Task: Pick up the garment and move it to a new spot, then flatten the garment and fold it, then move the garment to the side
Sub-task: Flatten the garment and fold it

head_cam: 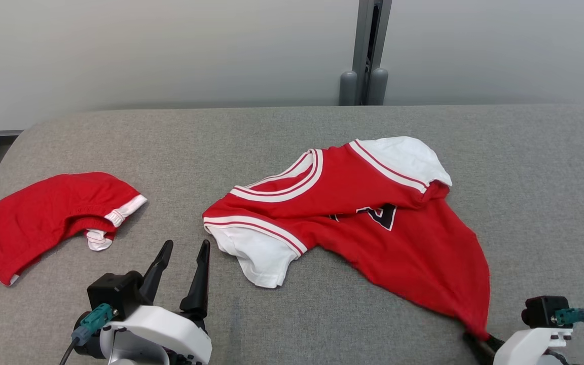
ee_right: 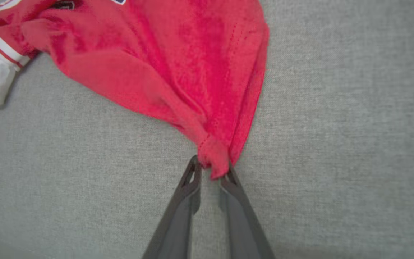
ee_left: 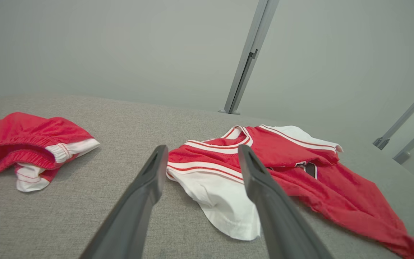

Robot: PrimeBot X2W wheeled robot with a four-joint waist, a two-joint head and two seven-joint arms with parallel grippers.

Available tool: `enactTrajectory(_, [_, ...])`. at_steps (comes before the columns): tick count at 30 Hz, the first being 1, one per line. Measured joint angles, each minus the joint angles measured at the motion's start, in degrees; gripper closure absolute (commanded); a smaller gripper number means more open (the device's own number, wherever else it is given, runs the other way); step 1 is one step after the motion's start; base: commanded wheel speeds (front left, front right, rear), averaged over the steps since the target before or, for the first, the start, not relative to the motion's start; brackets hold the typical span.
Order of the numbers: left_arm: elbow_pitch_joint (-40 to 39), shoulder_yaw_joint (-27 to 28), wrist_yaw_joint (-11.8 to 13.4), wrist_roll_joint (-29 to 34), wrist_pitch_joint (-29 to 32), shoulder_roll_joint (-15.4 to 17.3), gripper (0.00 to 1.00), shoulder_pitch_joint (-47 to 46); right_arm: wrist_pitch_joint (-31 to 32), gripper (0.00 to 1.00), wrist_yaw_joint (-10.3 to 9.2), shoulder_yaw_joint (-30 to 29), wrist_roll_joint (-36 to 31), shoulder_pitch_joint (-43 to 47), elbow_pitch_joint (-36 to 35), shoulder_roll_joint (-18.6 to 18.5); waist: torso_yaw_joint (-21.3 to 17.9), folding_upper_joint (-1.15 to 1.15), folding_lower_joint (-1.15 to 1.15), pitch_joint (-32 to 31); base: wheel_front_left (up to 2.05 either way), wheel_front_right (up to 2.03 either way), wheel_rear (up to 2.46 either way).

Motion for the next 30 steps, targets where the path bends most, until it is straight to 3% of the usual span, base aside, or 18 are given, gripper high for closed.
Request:
enactTrajectory(9, [0.5,-0.4,0.1,-0.3,0.0,-0.1,0.0,0.0,2.9,0.0,0.0,-1.0,1.8,4.1,-3.4,-2.2,0.5,0.0,0.0,-0.8,0.0,0.0,0.0])
enactTrajectory(14, [0.7,-0.3,0.5,-0.8,0.0,0.1,0.0,0.7,-2.3,0.0,0.0,-5.2,3.1,4.5,-8.4,-1.5,0.1,0.0,0.0,-2.0,0.0,0.0,0.0])
enactTrajectory(25, [3.2,0.8,1.1,-2.8,4.6,2.3,0.0,0.7,-11.1,0.0,0.0,-6.5,2.2,3.5,-13.6,0.8,-3.5,0.0,0.0,-2.6,0.0,0.0,0.0])
enactTrajectory(30, [8.6,1.0,-0.9,-3.9,7.0,4.1,0.0,-1.9,-12.8,0.0,0.0,-6.1,1.7,2.1,-13.8,1.5,-5.0,0.0,0.0,-1.0,0.0,0.0,0.0])
